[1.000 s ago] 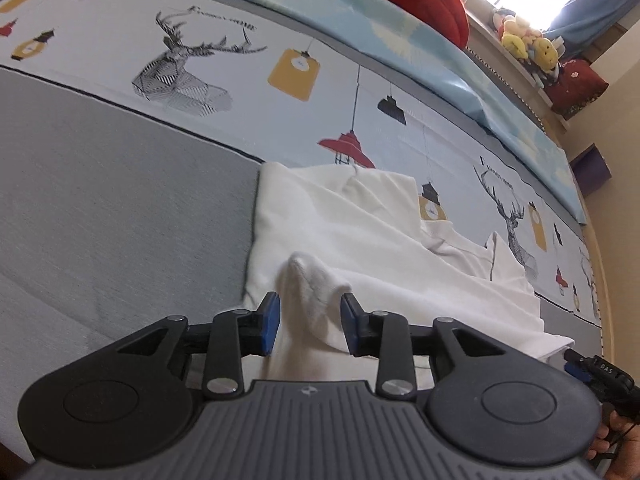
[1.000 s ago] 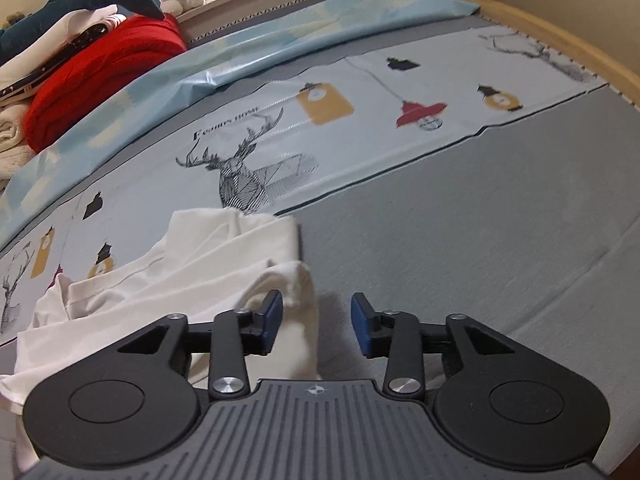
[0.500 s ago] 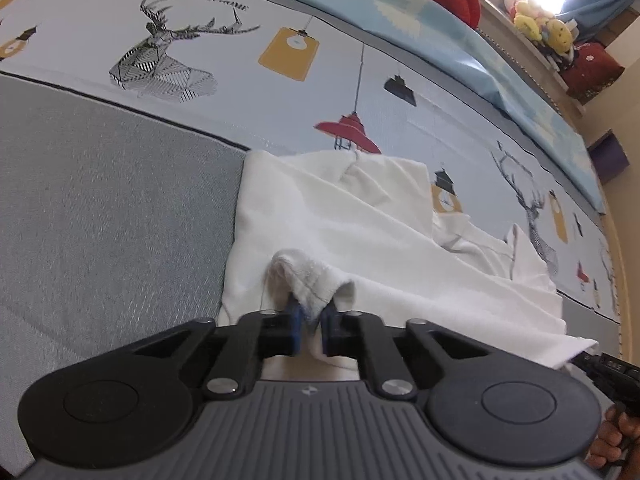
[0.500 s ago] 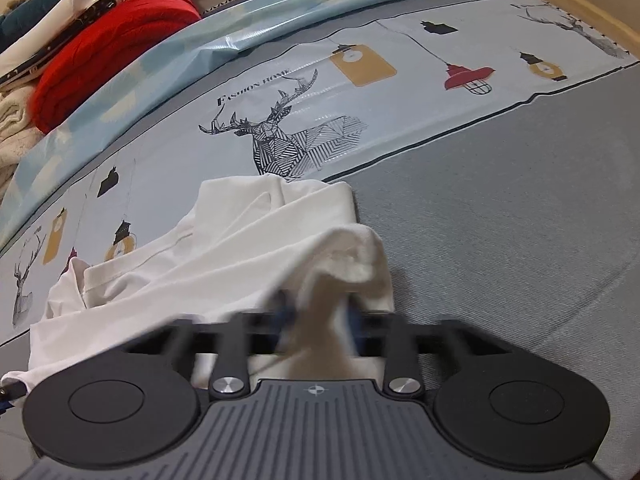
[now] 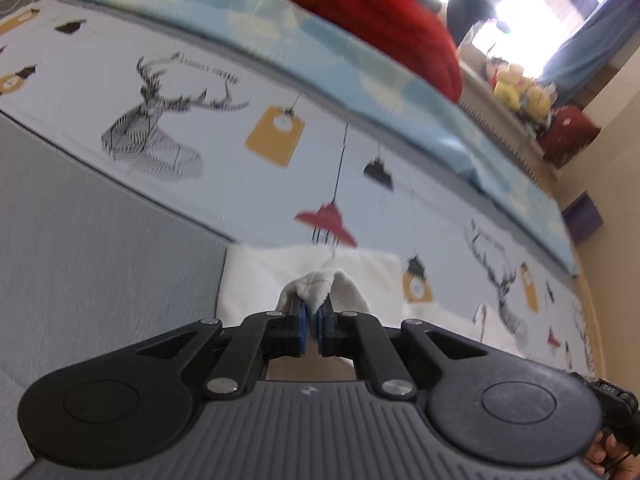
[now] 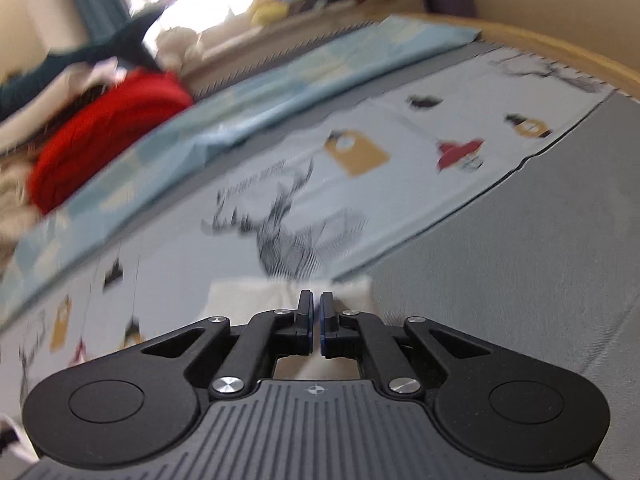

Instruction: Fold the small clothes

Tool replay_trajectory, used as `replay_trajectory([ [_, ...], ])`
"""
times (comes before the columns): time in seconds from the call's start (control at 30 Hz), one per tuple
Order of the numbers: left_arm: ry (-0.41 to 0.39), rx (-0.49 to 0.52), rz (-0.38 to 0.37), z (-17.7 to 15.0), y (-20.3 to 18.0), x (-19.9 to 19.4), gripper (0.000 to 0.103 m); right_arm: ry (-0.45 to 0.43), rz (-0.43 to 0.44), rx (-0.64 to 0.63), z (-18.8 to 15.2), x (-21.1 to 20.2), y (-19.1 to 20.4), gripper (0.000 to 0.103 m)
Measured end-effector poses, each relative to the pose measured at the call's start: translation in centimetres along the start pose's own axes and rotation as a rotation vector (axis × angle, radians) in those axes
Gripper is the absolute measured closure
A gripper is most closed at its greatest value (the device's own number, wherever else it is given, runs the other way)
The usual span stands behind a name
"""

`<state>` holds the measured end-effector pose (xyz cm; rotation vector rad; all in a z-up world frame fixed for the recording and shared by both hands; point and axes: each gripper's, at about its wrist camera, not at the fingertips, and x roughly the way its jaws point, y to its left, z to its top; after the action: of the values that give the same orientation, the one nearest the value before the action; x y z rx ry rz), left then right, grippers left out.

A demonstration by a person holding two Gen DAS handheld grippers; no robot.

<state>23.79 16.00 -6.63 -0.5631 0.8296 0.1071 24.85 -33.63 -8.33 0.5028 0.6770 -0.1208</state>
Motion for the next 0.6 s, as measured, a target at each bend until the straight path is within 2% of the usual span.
replay_trajectory([
  [0.1,-0.029,0.017,-0.019,0.1,-0.5,-0.5,0.095,-0.034,-0.012,0.038,0.5,-0.5,-0.9,0.099],
  [0.17,-0.041,0.035,-0.028,0.1,-0.9,-0.8,0.088,-0.015,-0.024,0.017,0.5,-0.4,-1.1,0.099],
  [0.23,-0.052,0.054,-0.012,-0.1,-1.2,-1.1,0.069,0.002,-0.025,-0.014,0.3,-0.5,-1.1,0.099],
  [0.27,-0.069,0.052,0.002,-0.1,-1.2,-1.3,0.066,0.006,-0.021,-0.028,0.2,-0.6,-1.1,0.099],
  [0.4,-0.089,-0.010,0.015,0.2,0.1,-2.1,0.062,0.041,-0.011,-0.057,-0.1,-1.0,-1.2,0.099],
  [0.6,-0.059,0.008,0.050,-0.1,0.4,-2.3,0.062,0.074,-0.013,-0.102,-0.7,-1.4,-1.4,0.097],
])
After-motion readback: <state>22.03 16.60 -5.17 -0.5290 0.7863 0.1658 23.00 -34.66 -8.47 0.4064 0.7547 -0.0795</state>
